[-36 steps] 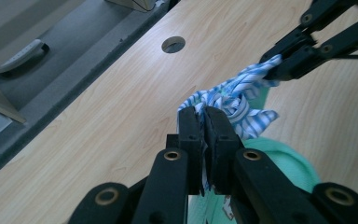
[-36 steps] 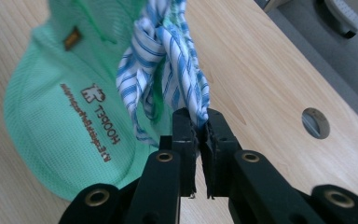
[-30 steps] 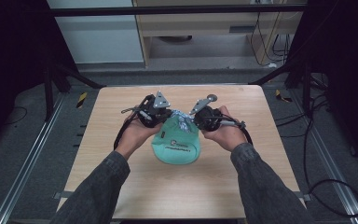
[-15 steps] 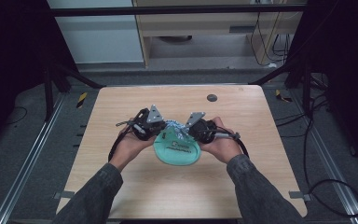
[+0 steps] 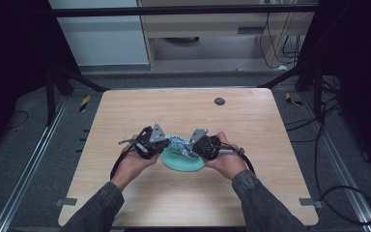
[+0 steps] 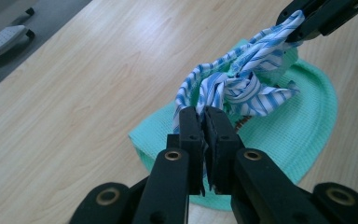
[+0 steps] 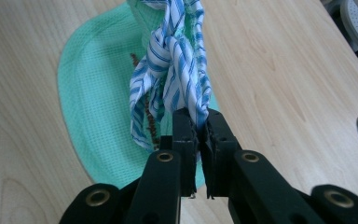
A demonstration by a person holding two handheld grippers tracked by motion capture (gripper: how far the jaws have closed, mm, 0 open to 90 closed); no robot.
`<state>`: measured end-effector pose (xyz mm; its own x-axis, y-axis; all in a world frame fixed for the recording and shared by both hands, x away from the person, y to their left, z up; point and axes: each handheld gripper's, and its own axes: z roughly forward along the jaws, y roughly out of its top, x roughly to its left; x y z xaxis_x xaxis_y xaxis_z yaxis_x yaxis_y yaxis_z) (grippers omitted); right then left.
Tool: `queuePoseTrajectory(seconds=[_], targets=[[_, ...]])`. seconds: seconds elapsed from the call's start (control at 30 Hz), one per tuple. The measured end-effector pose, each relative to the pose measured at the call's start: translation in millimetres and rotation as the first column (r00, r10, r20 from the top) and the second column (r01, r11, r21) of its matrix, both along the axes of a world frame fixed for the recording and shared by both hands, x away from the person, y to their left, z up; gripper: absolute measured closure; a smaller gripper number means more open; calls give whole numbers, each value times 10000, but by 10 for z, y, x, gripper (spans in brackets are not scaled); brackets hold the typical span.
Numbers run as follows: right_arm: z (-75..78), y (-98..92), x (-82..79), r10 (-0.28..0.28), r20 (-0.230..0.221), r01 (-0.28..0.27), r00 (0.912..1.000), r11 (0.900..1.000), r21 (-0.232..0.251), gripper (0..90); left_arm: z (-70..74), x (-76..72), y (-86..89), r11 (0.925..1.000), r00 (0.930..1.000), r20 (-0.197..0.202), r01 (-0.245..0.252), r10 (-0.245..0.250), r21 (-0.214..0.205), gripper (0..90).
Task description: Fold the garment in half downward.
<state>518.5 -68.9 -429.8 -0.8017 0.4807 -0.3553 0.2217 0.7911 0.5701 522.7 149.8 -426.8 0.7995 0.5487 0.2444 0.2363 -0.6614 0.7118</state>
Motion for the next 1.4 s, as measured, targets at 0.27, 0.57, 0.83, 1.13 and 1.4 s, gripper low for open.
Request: queuePoseTrajectory(seconds=[0.27, 0.57, 0.83, 1.13, 1.4], targets=[[-144, -21, -100, 87, -215, -84, 9997, 9999, 137, 844, -139, -109, 48, 9999, 9998, -205, 81, -84, -127, 863], [-202, -32, -165, 298, -274, -294, 9992, 9994, 155, 840, -253, -238, 80, 9998, 9997, -246, 80, -85, -192, 863], [-274, -8, -247, 613, -484, -607, 9969, 9981, 144, 827, -366, -354, 133, 9991, 9993, -378, 18, -34, -415, 872], [-321, 0, -294, 695, -517, -684, 9962, 9974, 213, 829, -427, -427, 153, 9981, 9988, -492, -12, -19, -623, 895], [-326, 2, -307, 746, -539, -735, 9958, 9970, 225, 831, -421, -414, 155, 9975, 9988, -479, -104, 71, -695, 900]])
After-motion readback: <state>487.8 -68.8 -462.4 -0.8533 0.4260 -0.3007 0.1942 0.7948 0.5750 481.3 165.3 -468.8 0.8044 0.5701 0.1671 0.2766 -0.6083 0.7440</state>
